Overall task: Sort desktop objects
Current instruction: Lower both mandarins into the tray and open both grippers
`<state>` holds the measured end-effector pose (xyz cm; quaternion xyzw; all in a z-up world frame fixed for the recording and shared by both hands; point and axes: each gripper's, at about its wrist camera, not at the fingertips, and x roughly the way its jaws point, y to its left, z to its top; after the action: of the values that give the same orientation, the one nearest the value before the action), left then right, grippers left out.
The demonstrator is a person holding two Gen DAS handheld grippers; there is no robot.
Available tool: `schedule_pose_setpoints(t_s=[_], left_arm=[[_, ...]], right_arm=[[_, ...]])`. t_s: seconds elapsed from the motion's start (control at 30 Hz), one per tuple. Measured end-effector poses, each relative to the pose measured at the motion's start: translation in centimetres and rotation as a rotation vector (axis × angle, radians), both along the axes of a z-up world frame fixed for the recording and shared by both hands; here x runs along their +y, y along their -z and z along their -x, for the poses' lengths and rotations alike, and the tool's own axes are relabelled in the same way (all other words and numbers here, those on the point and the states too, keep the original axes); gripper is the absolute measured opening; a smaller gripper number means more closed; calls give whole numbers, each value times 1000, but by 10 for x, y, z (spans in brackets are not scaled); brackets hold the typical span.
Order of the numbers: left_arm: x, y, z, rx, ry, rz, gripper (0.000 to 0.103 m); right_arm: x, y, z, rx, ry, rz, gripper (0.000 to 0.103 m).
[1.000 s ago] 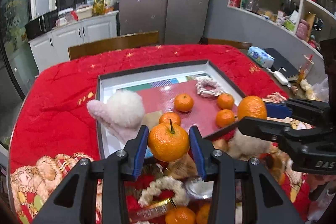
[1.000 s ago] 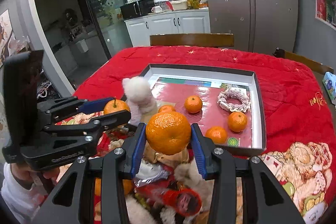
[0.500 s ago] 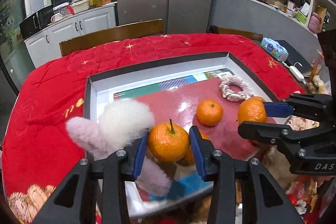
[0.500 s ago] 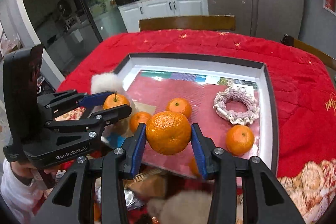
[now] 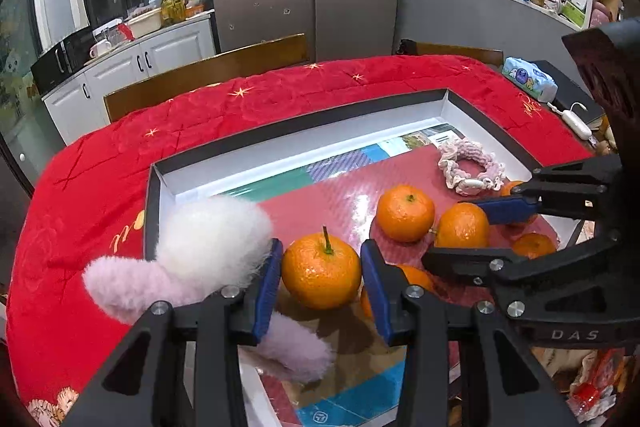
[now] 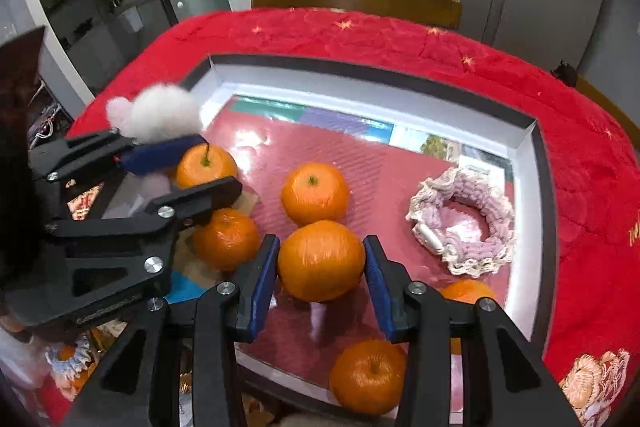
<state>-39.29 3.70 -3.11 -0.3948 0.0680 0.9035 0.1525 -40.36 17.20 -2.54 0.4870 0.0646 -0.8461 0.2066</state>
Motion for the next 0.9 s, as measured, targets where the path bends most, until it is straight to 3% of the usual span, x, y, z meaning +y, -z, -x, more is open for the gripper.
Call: schedule_pose_setpoints(t_s=[0.43,0.5,0.6,0.67,0.73,0.8,0.9], left_arm=[[1,0,-2,19,-13,8,41],[1,-1,-1,11,-19,11,41],[1,0,2,-9,-19,3,42],[-3,-4,3,-37,-20,-22,47],[-8,-8,5,-70,-17,-77,60],[-12,-14,3,-68,-5,-111,72],[-8,-23,-3,-10,-21,-52,88]], right_arm=[[2,-2,-1,21,13,21,42],[2,-4,-4,39,17,5,52],[0,-7,-7,68,23,-17,58],[1,-9,-8,77,19,-16,63],[4,-12,-9,92,15,-10,75],[8,-17,-13,116,5,0,103],[15,-28,-19,158,8,10,103]])
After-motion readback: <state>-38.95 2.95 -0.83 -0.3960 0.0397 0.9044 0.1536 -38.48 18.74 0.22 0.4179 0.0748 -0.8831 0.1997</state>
